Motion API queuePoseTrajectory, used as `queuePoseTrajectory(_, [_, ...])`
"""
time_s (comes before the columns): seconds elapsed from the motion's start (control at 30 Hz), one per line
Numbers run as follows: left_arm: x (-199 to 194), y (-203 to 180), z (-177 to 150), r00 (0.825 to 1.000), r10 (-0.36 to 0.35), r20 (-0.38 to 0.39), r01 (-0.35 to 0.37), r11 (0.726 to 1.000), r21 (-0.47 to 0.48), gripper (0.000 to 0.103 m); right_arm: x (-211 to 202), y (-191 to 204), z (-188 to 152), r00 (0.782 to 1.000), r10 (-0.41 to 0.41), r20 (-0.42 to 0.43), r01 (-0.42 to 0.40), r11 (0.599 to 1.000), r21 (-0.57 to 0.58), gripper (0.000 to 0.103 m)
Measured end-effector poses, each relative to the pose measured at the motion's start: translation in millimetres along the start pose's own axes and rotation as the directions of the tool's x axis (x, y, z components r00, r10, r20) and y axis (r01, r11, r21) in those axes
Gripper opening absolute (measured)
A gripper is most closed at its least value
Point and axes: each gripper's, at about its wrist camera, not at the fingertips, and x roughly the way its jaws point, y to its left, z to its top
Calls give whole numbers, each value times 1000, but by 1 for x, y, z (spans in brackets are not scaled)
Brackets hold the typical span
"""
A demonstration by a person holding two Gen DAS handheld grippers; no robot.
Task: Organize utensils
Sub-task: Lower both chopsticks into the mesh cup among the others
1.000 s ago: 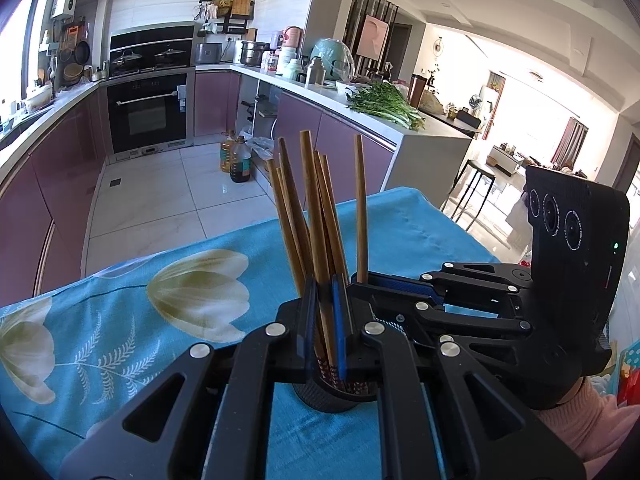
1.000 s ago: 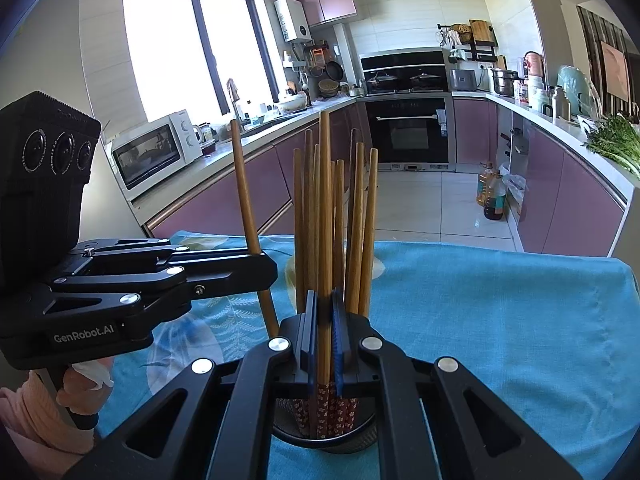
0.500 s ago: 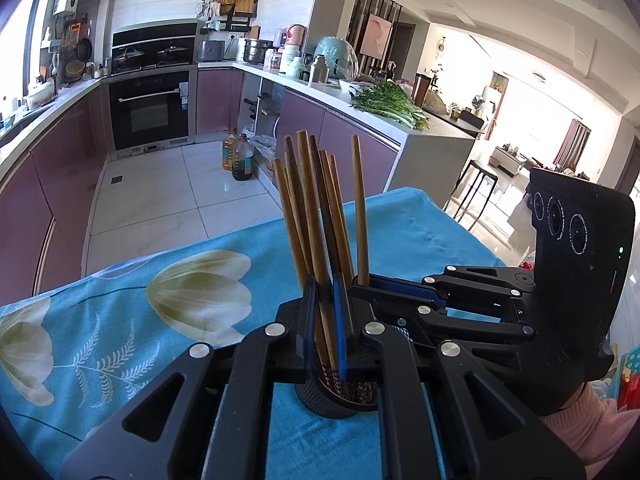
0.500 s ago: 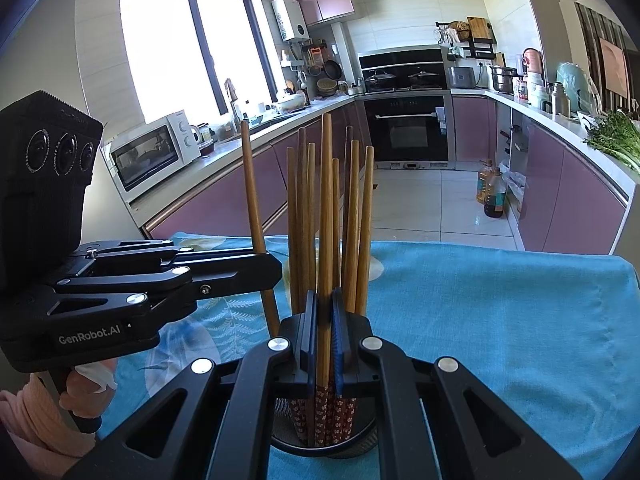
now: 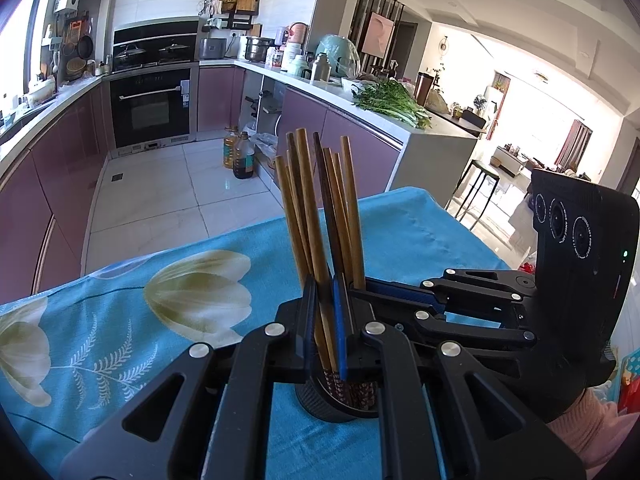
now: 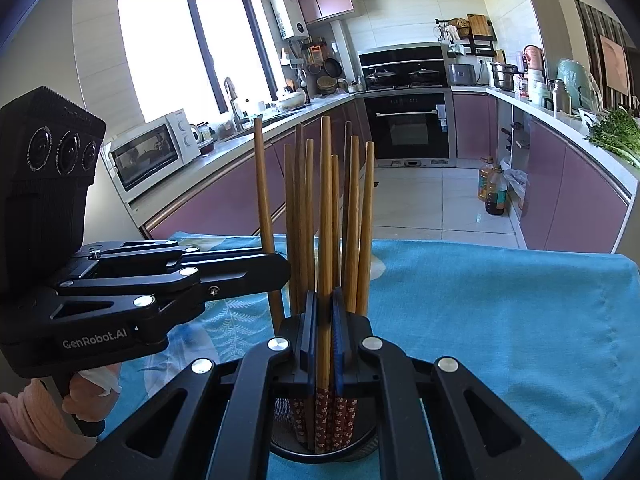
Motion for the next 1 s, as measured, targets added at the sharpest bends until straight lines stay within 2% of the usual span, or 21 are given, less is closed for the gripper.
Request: queuePoseTrajectory(1.0, [13, 7, -1, 1000, 3, -23, -3, 1000, -17, 9, 3, 1, 1, 1000, 6, -5, -6, 1000, 5, 6])
